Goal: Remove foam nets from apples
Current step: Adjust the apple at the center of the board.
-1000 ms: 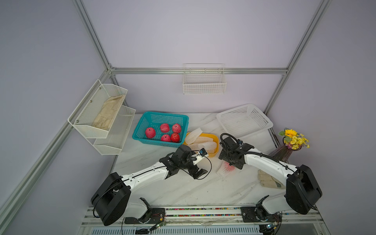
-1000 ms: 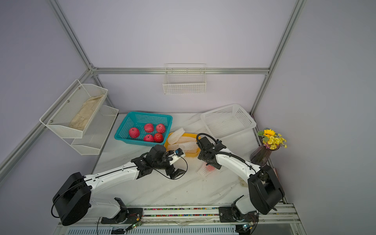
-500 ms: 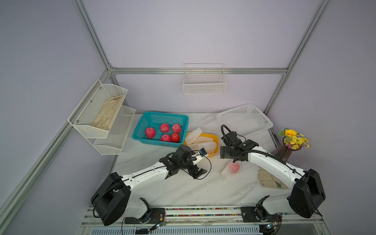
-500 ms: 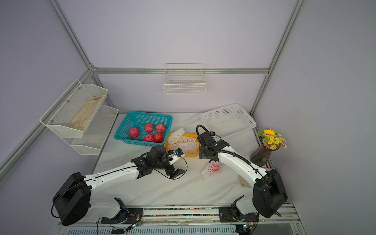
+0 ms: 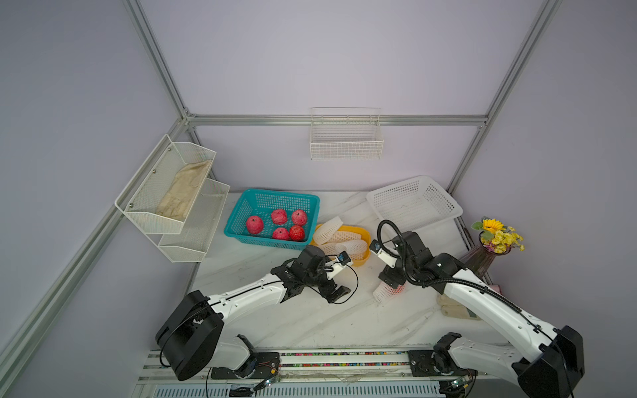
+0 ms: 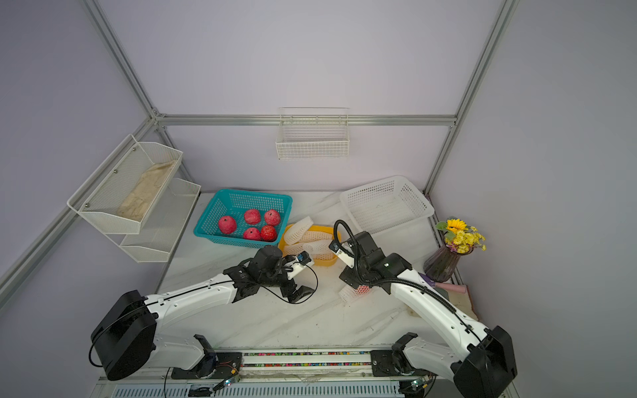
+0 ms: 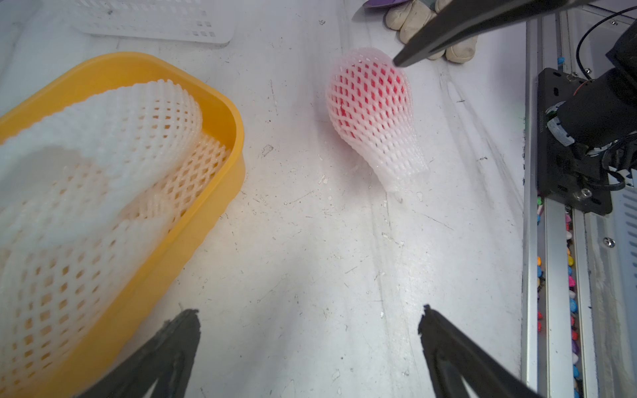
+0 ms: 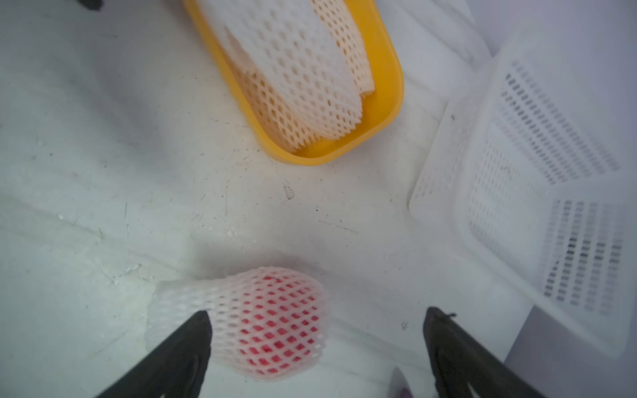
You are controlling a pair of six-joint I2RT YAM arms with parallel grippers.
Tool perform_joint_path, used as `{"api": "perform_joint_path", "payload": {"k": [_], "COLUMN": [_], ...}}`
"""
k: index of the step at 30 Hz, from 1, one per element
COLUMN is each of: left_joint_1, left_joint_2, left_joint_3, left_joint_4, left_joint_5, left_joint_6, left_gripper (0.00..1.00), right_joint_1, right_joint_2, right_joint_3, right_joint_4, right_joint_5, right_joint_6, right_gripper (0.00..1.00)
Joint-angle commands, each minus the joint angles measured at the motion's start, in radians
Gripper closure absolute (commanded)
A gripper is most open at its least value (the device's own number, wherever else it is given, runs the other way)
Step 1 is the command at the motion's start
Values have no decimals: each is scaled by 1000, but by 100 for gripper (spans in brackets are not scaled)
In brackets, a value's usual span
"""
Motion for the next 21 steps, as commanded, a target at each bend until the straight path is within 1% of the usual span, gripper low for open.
{"api": "perform_joint_path", "payload": {"k": [1, 5, 8, 10, 14, 19, 21], "left_joint_1": [-7, -7, -8, -7, -7, -7, -7], "left_joint_2": [20, 79, 108, 120, 115, 93, 91], "left_joint_3": [62, 93, 113, 121, 119, 114, 114], "left_joint_4": [9, 10, 11, 10, 11, 0, -6], "left_joint_5": [1, 3, 7, 3, -19, -38, -51], "left_joint_6": [25, 36, 37, 37, 33, 32, 19], "left_gripper": [0, 0, 0, 0, 0, 0, 0], "right_joint_1": [2, 2, 2, 2, 2, 2, 2], "right_joint_2": [-46, -90, -106, -104, -36, 35, 68], "right_joint_3": [-33, -78, -142, -164, -170, -190, -189], "right_joint_4": [-94, -180, -164, -140, -118, -25, -16], "right_joint_5": [-65, -21, 26, 19, 15, 34, 35], "right_joint_6": [-335, -438, -510, -536, -533, -512, -497], "right_gripper": [4, 3, 3, 3, 3, 3, 3]}}
